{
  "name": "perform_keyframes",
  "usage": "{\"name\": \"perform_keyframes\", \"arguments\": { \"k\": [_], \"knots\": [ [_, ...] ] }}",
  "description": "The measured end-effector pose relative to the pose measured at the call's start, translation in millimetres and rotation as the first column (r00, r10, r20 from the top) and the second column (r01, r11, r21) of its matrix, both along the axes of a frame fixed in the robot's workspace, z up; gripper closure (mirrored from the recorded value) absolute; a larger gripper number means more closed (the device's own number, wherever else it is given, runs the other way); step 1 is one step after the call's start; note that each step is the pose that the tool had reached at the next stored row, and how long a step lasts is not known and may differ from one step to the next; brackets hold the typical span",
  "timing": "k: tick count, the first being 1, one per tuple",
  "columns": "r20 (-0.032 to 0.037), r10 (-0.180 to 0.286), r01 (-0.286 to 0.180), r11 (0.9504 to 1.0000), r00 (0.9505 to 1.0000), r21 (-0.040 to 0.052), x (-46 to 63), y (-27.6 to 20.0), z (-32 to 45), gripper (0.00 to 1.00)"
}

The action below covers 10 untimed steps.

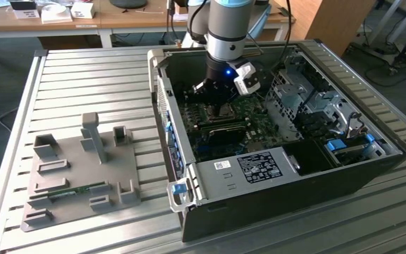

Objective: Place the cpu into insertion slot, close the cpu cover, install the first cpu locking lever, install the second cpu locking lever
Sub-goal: 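Install the second cpu locking lever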

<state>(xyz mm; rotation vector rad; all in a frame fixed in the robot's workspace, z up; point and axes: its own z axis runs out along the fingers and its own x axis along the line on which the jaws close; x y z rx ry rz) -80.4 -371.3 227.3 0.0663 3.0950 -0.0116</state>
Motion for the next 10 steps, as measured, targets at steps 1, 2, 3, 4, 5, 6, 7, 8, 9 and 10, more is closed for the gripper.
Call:
{"name": "perform_keyframes", "arguments": {
  "k": [1, 2, 3, 4, 5, 6, 7, 8, 9, 10],
  "knots": [
    [0.0001, 0.000, 0.000, 1.0000, 1.0000, 0.0000, -0.9, 0.0, -0.2, 0.89],
    [0.0002, 0.000, 0.000, 1.0000, 1.0000, 0.0000, -1.6, 0.0, -0.4, 0.89],
    [0.0001, 0.000, 0.000, 1.0000, 1.0000, -0.0001, -2.3, -0.1, -0.8, 0.89],
    [0.0001, 0.000, 0.000, 1.0000, 1.0000, 0.0000, -2.6, -0.1, -1.4, 0.89],
    [0.0001, 0.000, 0.000, 1.0000, 1.0000, 0.0000, -2.8, -0.1, -2.0, 0.89],
    [0.0001, 0.000, 0.000, 1.0000, 1.0000, -0.0001, -2.9, -0.1, -2.3, 0.89],
    [0.0000, 0.000, 0.000, 1.0000, 1.0000, -0.0003, -2.9, -0.1, -2.2, 0.89],
    [-0.0001, 0.000, 0.000, 1.0000, 1.0000, -0.0003, -2.9, -0.1, -2.2, 0.89],
    [-0.0001, 0.000, 0.000, 1.0000, 1.0000, -0.0003, -2.9, -0.1, -2.2, 0.89],
    [0.0000, 0.000, 0.000, 1.0000, 1.0000, -0.0002, -2.9, -0.1, -2.3, 0.89]
  ]
}}
